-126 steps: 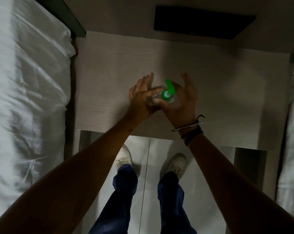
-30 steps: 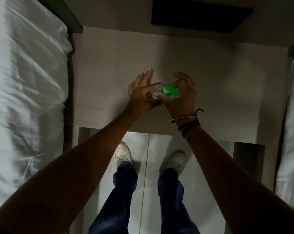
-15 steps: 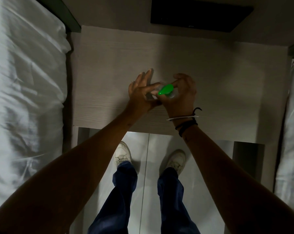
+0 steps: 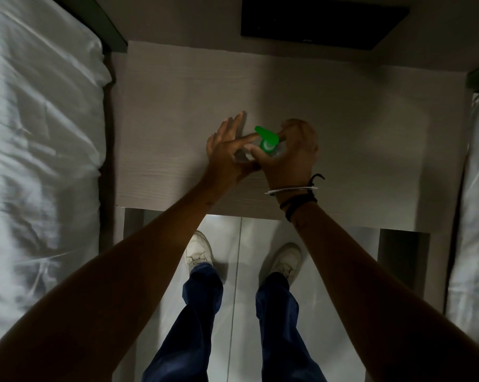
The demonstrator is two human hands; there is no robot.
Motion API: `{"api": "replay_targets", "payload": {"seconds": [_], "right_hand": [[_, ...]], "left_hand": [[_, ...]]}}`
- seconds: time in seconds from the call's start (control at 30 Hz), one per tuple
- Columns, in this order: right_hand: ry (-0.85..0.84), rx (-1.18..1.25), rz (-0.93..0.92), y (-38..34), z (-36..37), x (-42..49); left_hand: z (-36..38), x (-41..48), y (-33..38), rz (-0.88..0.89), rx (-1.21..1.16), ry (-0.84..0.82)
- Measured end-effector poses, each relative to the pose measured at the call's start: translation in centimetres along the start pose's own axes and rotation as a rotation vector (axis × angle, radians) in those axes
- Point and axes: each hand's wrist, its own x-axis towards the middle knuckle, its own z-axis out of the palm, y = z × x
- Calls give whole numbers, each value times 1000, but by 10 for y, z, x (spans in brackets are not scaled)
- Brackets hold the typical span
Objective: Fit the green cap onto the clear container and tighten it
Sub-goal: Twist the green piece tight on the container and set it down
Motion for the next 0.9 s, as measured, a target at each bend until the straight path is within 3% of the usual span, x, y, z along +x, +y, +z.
{"api": "replay_targets", "payload": {"seconds": [0.1,0.2,0.4,0.57,0.9], "right_hand": [[-54,21,6,1,2,0],[-125,73,-102,9,-2,-3],[-26,90,-82,6,-7,-3],[-38,52,-34,-5,2,3],[-300,165,-98,20,-16,4]], "left_hand": [[-1,4,-1,-13,52,-5],[0,4,-3,-9,26,1],[-1,3,1,-12,17,-7],[-1,6,3,-33,30,-26],[-3,9,-4,9,32,-73]]}}
